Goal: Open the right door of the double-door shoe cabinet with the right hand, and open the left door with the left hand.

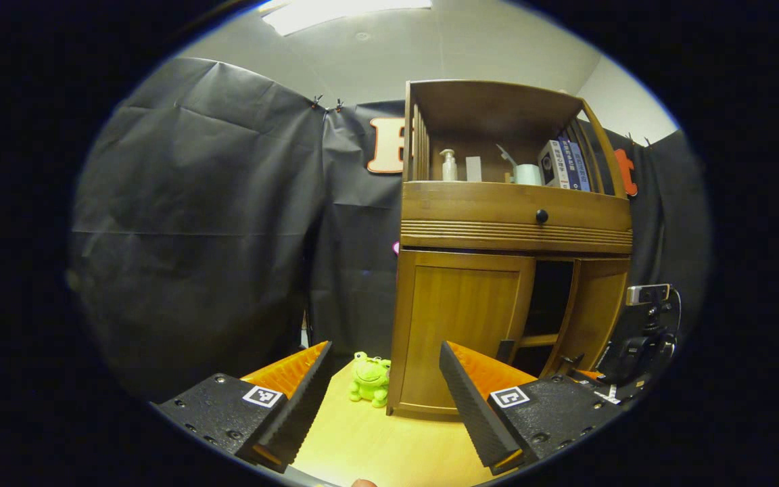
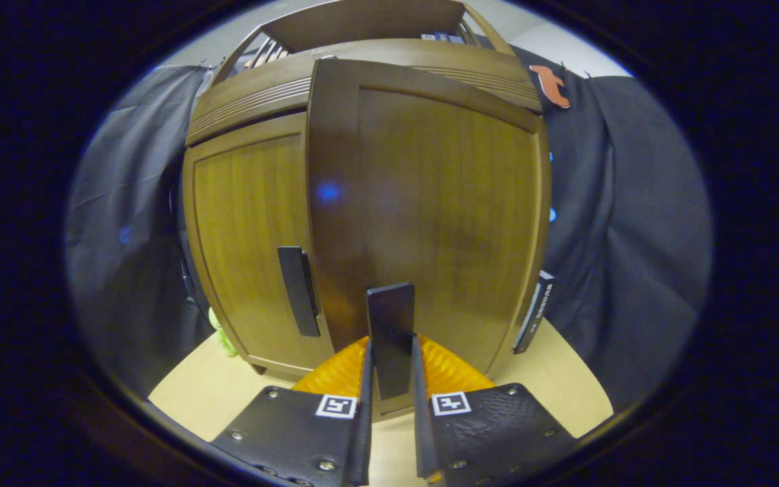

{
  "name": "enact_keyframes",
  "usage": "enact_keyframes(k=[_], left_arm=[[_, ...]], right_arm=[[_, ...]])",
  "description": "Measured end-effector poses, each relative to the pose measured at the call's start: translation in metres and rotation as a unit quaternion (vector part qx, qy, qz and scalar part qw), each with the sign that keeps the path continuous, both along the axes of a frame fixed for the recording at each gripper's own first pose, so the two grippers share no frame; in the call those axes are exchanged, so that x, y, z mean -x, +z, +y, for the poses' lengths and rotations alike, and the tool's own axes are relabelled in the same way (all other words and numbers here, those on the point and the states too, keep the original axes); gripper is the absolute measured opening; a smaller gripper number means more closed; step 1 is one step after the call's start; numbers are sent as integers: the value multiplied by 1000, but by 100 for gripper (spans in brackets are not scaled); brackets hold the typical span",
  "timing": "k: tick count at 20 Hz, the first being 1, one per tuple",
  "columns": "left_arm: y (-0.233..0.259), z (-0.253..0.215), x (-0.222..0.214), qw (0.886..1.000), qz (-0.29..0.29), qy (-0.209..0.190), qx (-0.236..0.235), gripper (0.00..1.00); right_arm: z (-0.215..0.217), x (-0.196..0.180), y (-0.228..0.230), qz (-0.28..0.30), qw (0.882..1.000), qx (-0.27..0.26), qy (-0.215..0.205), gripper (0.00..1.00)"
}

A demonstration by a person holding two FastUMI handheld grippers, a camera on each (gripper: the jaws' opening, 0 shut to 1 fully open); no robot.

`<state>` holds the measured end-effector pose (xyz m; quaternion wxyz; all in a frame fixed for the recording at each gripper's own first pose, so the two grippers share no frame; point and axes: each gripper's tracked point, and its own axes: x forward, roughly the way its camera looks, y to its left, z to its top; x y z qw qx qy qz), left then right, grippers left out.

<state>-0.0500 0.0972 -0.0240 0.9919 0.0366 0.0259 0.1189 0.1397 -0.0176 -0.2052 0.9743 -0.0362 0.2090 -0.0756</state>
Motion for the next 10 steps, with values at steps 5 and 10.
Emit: enact_keyframes(k=[5,10], left_arm=[[-4,-20,2,999,7,-35,4,92],[-10,-41,2,997,14,-71,8,92]], right_arm=[[-7,7,0,-3,1000,5,-21,26],[-14,17,2,-4,999,5,-49,26]])
